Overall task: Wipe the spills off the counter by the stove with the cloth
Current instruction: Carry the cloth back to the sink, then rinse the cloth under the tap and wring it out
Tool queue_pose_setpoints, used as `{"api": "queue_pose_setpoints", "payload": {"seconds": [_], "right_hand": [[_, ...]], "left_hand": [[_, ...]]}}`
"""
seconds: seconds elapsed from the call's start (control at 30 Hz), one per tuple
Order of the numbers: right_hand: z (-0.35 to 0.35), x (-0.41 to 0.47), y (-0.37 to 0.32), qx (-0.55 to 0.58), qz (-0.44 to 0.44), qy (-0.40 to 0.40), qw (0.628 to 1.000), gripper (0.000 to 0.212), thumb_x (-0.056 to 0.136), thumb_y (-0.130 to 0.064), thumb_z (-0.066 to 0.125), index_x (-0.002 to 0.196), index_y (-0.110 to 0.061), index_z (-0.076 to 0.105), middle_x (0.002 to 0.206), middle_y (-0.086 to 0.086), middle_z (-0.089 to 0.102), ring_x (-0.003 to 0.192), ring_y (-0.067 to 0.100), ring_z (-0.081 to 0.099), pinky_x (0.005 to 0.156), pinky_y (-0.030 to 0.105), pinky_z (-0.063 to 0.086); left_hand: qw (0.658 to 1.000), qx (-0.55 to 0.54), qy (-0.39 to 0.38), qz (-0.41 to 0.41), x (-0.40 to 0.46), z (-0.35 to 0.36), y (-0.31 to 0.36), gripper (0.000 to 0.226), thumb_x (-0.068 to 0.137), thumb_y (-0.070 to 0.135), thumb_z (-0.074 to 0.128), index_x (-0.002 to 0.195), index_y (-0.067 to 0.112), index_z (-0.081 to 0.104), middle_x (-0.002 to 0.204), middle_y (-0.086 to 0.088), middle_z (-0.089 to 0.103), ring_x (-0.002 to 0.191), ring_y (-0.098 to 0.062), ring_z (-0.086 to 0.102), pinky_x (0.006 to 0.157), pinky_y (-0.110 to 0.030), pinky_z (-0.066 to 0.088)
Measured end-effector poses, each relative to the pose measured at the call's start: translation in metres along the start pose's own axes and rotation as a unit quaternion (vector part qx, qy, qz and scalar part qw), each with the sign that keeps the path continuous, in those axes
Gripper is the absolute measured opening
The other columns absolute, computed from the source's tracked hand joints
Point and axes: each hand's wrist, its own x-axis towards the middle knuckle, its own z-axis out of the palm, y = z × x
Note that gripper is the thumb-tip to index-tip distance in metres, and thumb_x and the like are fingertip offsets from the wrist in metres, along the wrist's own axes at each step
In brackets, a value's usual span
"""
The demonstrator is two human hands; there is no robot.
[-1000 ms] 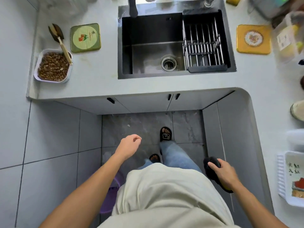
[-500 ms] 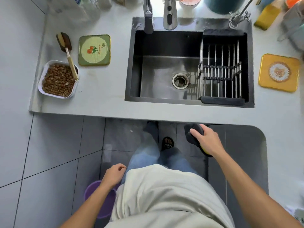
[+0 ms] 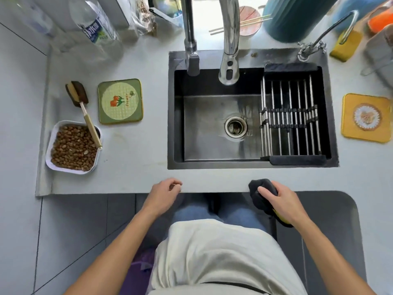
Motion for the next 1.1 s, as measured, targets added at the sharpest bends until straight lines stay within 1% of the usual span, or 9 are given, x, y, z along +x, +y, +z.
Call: {"api": "queue_pose_setpoints", "payload": {"seconds": [0.1, 0.2, 0.27, 0.43, 0.57, 0.7, 0.8, 0.9, 1.1], "right_hand": [[-0.004, 0.014, -0.028, 0.045, 0.0, 0.017, 0.999, 0.019, 0.097, -0.046, 0.067, 0.079, -0.041, 0.068, 0.077, -0.024, 0.072, 0.08, 0.008, 0.069, 0.066, 0.029, 0.05], [-0.003, 0.042, -0.063, 0.167, 0.017, 0.003, 0.986, 0.017, 0.099, -0.044, 0.068, 0.094, -0.03, 0.077, 0.088, -0.012, 0.08, 0.094, 0.019, 0.077, 0.087, 0.043, 0.062], [-0.001, 0.063, -0.09, 0.272, 0.046, -0.016, 0.961, 0.018, 0.1, -0.04, 0.069, 0.103, -0.024, 0.079, 0.1, 0.002, 0.083, 0.1, 0.026, 0.078, 0.095, 0.048, 0.062], [0.009, 0.12, -0.152, 0.463, 0.136, -0.076, 0.873, 0.034, 0.1, -0.043, 0.069, 0.122, -0.017, 0.073, 0.113, 0.011, 0.081, 0.102, 0.03, 0.079, 0.088, 0.043, 0.064], [0.012, 0.157, -0.187, 0.566, 0.141, -0.12, 0.803, 0.038, 0.104, -0.043, 0.061, 0.124, -0.013, 0.075, 0.113, 0.012, 0.081, 0.095, 0.027, 0.081, 0.072, 0.036, 0.066], [0.008, 0.183, -0.207, 0.63, 0.099, -0.16, 0.754, 0.045, 0.108, -0.038, 0.054, 0.139, -0.008, 0.068, 0.129, 0.016, 0.075, 0.115, 0.032, 0.075, 0.091, 0.045, 0.063], [0.001, 0.199, -0.216, 0.661, 0.066, -0.204, 0.72, 0.046, 0.108, -0.038, 0.054, 0.136, -0.005, 0.07, 0.132, 0.019, 0.073, 0.117, 0.035, 0.074, 0.089, 0.047, 0.063], [-0.003, 0.208, -0.221, 0.668, 0.054, -0.228, 0.706, 0.042, 0.107, -0.038, 0.056, 0.12, -0.005, 0.079, 0.123, 0.019, 0.077, 0.109, 0.035, 0.077, 0.084, 0.047, 0.064], [-0.002, 0.216, -0.212, 0.625, 0.049, -0.234, 0.743, 0.033, 0.101, -0.034, 0.066, 0.113, -0.008, 0.082, 0.122, 0.018, 0.077, 0.108, 0.034, 0.077, 0.084, 0.046, 0.064]], "left_hand": [[0.997, -0.056, 0.016, 0.049, 0.031, -0.029, 0.054, 0.015, 0.1, 0.029, 0.064, 0.107, 0.034, 0.077, 0.101, 0.012, 0.08, 0.096, -0.01, 0.075, 0.091, -0.031, 0.057], [0.99, -0.063, 0.071, 0.109, 0.067, -0.06, 0.112, 0.024, 0.102, 0.033, 0.065, 0.124, 0.03, 0.075, 0.114, 0.012, 0.077, 0.108, -0.011, 0.072, 0.099, -0.032, 0.057], [0.979, -0.077, 0.126, 0.138, 0.091, -0.081, 0.152, 0.033, 0.102, 0.034, 0.066, 0.134, 0.026, 0.071, 0.12, 0.011, 0.074, 0.112, -0.01, 0.069, 0.103, -0.031, 0.054], [0.948, -0.094, 0.234, 0.192, 0.136, -0.126, 0.24, 0.05, 0.099, 0.035, 0.072, 0.145, 0.02, 0.06, 0.135, 0.002, 0.07, 0.118, -0.013, 0.066, 0.104, -0.025, 0.049], [0.944, -0.021, 0.238, 0.227, 0.161, -0.137, 0.27, 0.04, 0.101, 0.032, 0.071, 0.138, 0.019, 0.068, 0.131, -0.003, 0.075, 0.121, -0.018, 0.069, 0.109, -0.029, 0.05], [0.934, 0.012, 0.249, 0.255, 0.173, -0.131, 0.268, 0.022, 0.103, 0.03, 0.067, 0.118, 0.019, 0.079, 0.116, 0.001, 0.08, 0.11, -0.018, 0.072, 0.099, -0.027, 0.053], [0.925, -0.01, 0.27, 0.267, 0.179, -0.125, 0.26, 0.016, 0.103, 0.027, 0.069, 0.113, 0.02, 0.078, 0.106, 0.005, 0.079, 0.098, -0.012, 0.069, 0.089, -0.019, 0.051], [0.918, -0.016, 0.28, 0.279, 0.181, -0.114, 0.249, 0.01, 0.101, 0.023, 0.072, 0.109, 0.02, 0.079, 0.098, 0.011, 0.076, 0.09, -0.005, 0.066, 0.081, -0.002, 0.043], [0.902, -0.009, 0.301, 0.309, 0.177, -0.093, 0.23, 0.025, 0.102, 0.012, 0.067, 0.127, 0.014, 0.075, 0.128, 0.004, 0.076, 0.118, -0.012, 0.069, 0.11, -0.028, 0.053]]}}
